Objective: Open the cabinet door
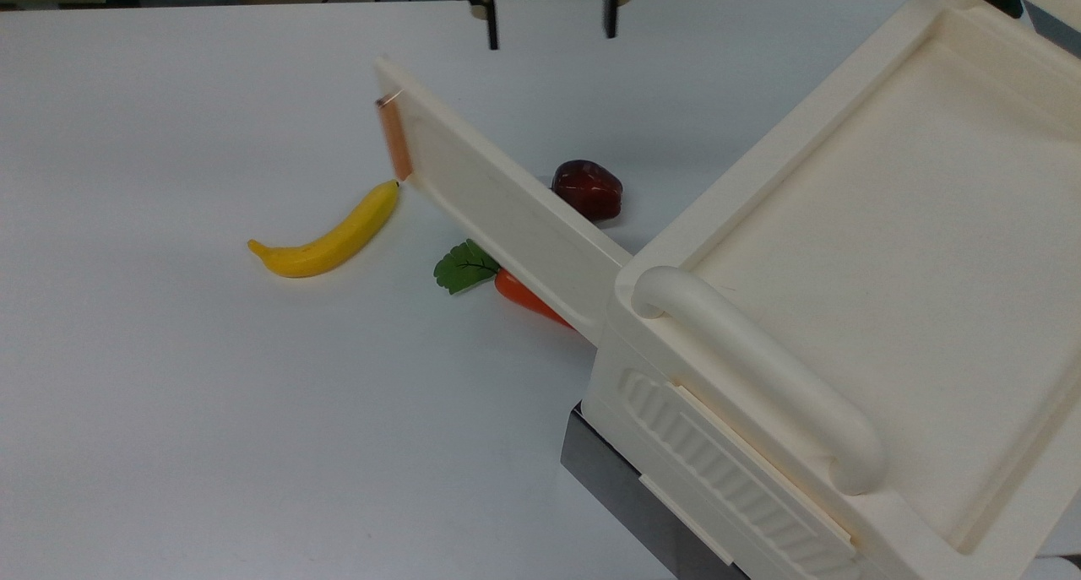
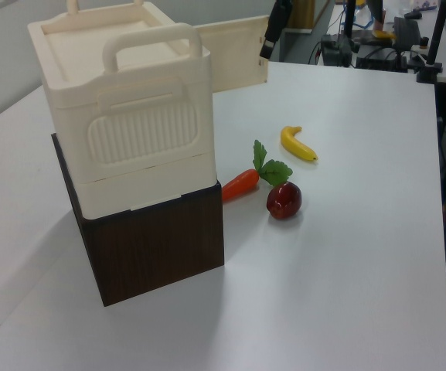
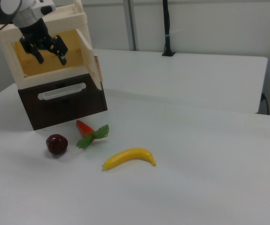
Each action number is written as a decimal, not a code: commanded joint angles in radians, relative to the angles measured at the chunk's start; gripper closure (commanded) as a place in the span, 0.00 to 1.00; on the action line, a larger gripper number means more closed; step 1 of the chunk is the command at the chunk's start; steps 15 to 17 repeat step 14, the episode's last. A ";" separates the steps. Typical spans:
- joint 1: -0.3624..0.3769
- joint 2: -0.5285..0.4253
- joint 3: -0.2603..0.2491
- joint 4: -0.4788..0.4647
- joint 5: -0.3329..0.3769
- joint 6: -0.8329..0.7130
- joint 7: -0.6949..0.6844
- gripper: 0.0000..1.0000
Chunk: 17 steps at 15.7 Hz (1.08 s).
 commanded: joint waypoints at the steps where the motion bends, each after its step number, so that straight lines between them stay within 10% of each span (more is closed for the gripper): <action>1: -0.065 -0.019 0.018 -0.046 -0.055 -0.151 0.065 0.00; 10: -0.292 -0.119 0.125 -0.225 -0.052 -0.191 0.041 0.00; 17: -0.303 -0.119 0.131 -0.216 -0.049 -0.213 0.051 0.00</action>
